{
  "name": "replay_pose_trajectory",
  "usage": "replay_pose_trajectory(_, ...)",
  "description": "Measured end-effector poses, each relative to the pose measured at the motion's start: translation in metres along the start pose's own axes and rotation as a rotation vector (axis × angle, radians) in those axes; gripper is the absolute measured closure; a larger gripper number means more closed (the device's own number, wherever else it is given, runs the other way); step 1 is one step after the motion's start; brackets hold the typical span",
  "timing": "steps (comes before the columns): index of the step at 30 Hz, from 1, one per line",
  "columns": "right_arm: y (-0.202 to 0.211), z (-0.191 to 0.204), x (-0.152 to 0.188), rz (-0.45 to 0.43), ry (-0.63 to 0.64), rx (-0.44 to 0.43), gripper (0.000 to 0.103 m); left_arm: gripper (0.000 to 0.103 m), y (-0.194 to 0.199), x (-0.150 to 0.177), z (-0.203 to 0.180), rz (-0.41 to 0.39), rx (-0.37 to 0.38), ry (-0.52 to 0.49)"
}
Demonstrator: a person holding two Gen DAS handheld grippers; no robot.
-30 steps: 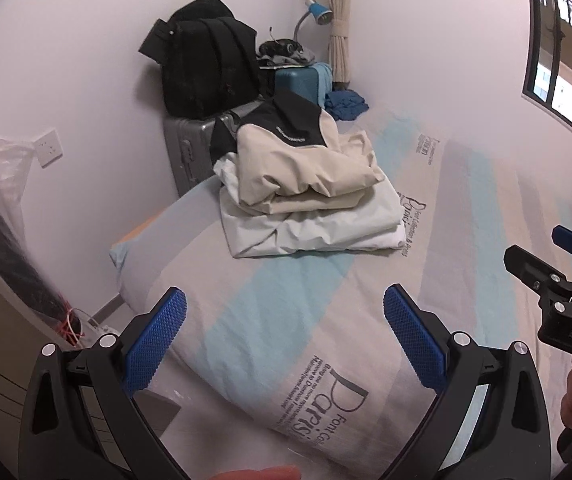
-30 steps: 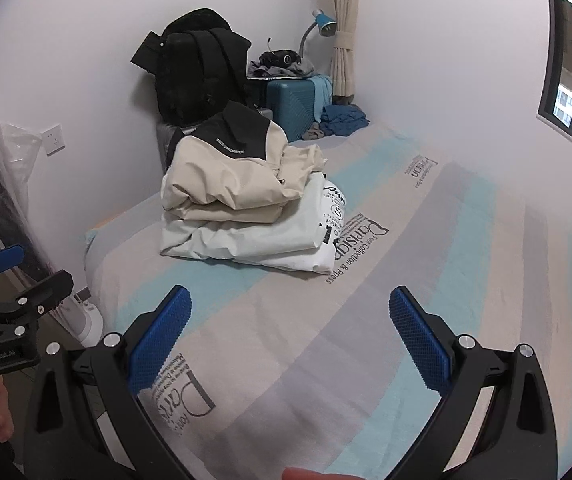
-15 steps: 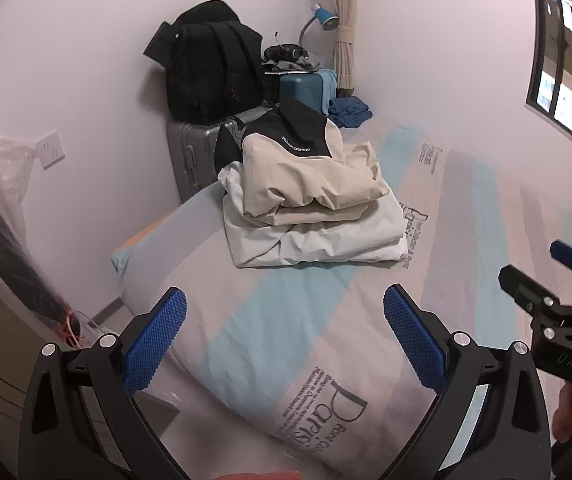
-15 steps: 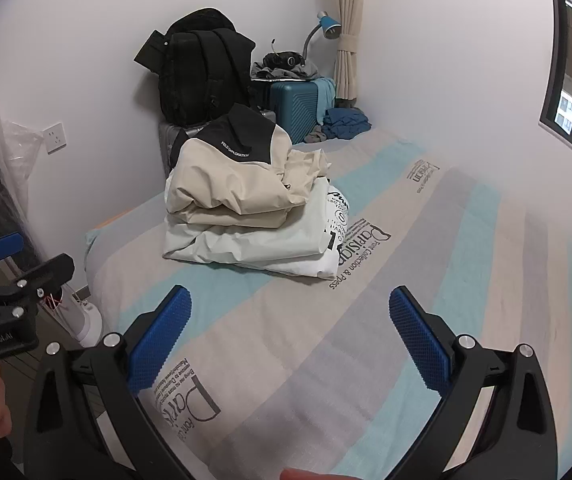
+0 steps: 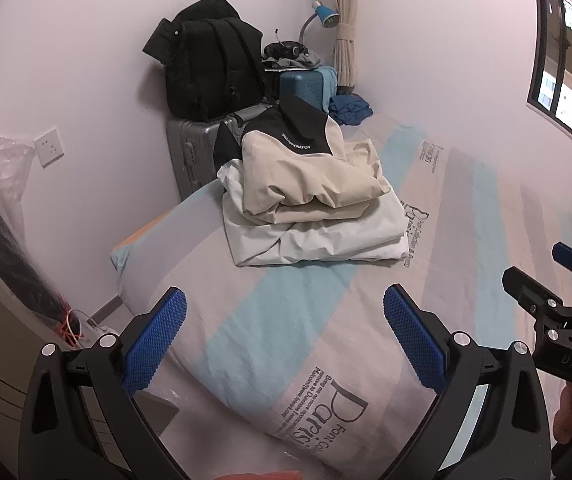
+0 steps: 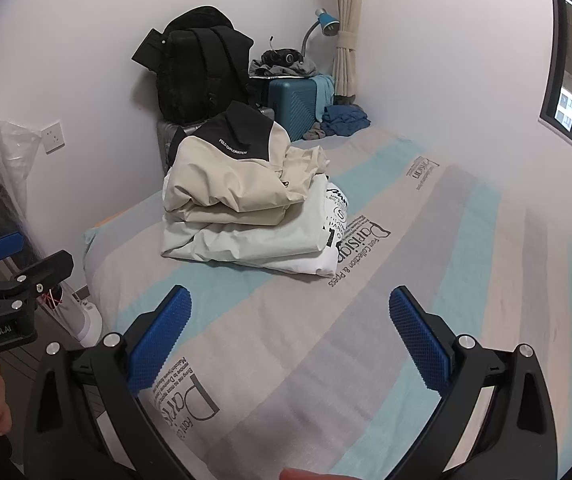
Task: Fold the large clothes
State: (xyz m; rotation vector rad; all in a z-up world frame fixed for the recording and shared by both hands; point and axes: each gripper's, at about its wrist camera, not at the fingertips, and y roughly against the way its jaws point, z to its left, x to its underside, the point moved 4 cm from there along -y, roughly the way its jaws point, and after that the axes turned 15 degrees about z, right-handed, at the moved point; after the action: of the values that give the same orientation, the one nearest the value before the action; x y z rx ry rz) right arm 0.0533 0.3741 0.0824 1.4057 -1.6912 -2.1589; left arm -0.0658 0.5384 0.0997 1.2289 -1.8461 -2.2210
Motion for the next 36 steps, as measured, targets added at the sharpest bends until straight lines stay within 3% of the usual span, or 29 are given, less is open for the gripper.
replay_pose_trajectory(23, -0.002, 0.007, 0.000, -0.005, 0.019, 0.013, 0.008, 0.006, -0.002, 0.008, 0.003, 0.012, 0.000, 0.012)
replay_pose_trajectory(30, -0.001, 0.007, 0.003, 0.000, 0.021, 0.010, 0.008, 0.006, 0.004, 0.005, 0.010, -0.053, -0.042, 0.026)
replay_pose_trajectory(36, -0.001, 0.007, 0.003, 0.000, 0.019, 0.009, 0.008, 0.006, -0.001, 0.002, 0.012, -0.031, -0.027, 0.030)
